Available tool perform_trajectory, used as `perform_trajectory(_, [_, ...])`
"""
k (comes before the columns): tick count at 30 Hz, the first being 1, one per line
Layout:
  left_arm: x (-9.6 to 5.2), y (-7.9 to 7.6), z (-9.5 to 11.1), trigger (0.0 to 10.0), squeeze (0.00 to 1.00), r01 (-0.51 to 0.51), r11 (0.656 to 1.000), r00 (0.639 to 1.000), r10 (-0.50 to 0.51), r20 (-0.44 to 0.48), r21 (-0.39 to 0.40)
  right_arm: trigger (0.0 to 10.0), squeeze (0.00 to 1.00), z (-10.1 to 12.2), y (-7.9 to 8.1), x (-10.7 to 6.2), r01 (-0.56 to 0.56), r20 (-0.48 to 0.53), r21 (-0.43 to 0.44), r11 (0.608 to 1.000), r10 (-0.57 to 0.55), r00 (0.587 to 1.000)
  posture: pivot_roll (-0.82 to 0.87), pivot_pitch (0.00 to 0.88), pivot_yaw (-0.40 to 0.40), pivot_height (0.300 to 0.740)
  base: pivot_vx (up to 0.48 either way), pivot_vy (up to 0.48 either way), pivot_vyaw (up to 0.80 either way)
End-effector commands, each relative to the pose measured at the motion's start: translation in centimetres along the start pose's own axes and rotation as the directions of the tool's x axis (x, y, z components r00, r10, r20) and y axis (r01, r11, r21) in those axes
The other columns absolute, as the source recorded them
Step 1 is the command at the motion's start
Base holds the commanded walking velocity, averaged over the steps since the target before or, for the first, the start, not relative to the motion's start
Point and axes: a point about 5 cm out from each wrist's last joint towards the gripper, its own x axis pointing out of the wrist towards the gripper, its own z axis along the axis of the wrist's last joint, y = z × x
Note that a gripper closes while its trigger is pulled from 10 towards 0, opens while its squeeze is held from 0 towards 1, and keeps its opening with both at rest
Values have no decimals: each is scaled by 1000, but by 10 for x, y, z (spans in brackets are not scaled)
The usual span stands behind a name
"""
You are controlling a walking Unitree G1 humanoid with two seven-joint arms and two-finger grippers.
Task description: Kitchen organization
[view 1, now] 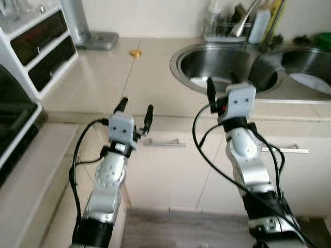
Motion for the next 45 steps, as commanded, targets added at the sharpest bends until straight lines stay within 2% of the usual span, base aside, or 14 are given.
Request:
perform_trajectory(1, [3,-1,5,10000,0,3,1000,1000,-3,25,-2,10000,0,4,-4,2,8,14,-7,1000,-8,1000,-21,0,-11,740,0,0,0])
perform_trajectory(3, [3,-1,5,10000,0,3,1000,1000,-3,25,-3,10000,0,4,-4,2,-1,11,-35,999,2,1000,-23,0,-11,740,0,0,0])
perform_trajectory(15, [3,-2,4,10000,0,3,1000,1000,-3,19,-6,10000,0,1,-2,1,-8,-9,-28,1000,8,1000,-22,0,-12,740,0,0,0])
perform_trajectory(20, [2,-2,4,10000,0,3,1000,1000,-3,18,-8,10000,0,0,-2,0,-10,-11,-30,999,10,1000,-23,0,-12,740,0,466,0])
perform_trajectory(40, [2,-4,2,10000,0,10,1000,1000,-10,13,-2,10000,0,-6,-1,-1,0,-45,-19,1000,-1,999,-20,0,-14,740,0,0,0])
perform_trajectory(45, [2,-4,2,10000,0,11,1000,1000,-11,9,0,10000,0,-6,-3,-2,-2,-47,-39,999,0,999,-22,0,-14,740,0,0,0])
